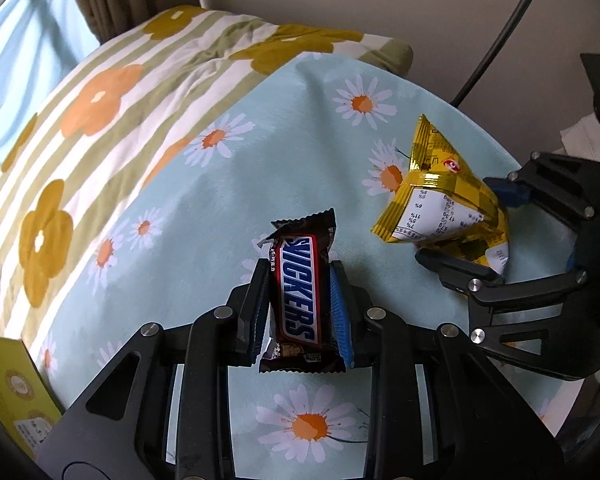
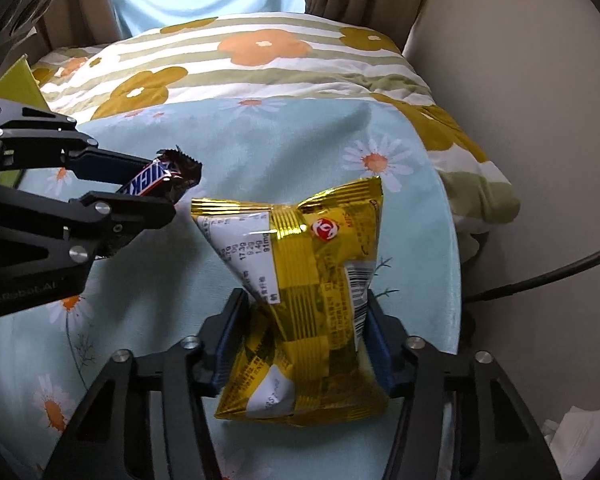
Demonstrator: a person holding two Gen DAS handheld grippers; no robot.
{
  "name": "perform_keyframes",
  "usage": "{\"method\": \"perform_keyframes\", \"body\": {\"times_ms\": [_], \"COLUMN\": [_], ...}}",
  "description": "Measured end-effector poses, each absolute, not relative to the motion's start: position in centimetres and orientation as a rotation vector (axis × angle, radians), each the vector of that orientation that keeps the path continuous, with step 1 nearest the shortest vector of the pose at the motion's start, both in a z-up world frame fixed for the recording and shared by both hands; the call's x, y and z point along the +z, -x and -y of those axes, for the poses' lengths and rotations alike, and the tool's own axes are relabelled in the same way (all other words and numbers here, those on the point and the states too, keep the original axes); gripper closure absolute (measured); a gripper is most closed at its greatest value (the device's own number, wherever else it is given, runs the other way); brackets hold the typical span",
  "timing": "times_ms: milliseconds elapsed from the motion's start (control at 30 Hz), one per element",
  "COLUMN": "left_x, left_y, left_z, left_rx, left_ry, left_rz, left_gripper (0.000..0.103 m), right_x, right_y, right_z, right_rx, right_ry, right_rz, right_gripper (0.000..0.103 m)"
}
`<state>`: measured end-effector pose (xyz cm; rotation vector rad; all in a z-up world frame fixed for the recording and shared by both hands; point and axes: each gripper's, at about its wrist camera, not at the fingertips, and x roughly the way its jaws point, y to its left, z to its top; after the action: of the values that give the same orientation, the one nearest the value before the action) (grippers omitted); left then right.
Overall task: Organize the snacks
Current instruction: 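Lift both snacks and carry them over the box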
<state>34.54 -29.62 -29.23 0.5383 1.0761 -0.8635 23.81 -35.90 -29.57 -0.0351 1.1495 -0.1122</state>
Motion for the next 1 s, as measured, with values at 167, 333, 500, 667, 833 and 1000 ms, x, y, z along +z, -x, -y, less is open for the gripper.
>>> {"method": "perform_keyframes", "body": {"times_ms": [167, 333, 500, 667, 833, 1000], "left_x": [-28.2, -26.5, -23.3, -18.6, -14.0, -10.8], "left_y": [-34.5, -34.3, -33.7, -33.2, -33.6, -34.2], "left_z": [29.0, 28.3, 27.2, 24.8, 20.0, 13.7], "left_rx": [-0.840, -0.813, -0.777, -0.714, -0.616, -0.500], "left_ry": [-0.515, -0.490, -0.446, -0.370, -0.245, -0.147], "left_rz": [-1.068, -1.051, -1.018, -0.972, -0.956, -0.932], "left_gripper": [0.078, 0.078, 0.078, 0.078, 0.078, 0.077], "right_x": [-29.1, -27.0, -23.2, -18.7, -14.7, -11.5], "right_y": [-23.7, -23.3, -23.0, -23.3, -24.1, -25.9], "right_z": [36.5, 36.5, 36.2, 35.1, 32.9, 28.5], "right_rx": [-0.101, -0.092, -0.077, -0.023, 0.075, 0.177], "right_ry": [-0.008, -0.030, -0.036, -0.010, 0.004, 0.056], "right_rz": [-1.147, -1.113, -1.054, -0.993, -0.944, -0.907], "right_gripper": [0.058, 0.058, 0.058, 0.058, 0.058, 0.058]}}
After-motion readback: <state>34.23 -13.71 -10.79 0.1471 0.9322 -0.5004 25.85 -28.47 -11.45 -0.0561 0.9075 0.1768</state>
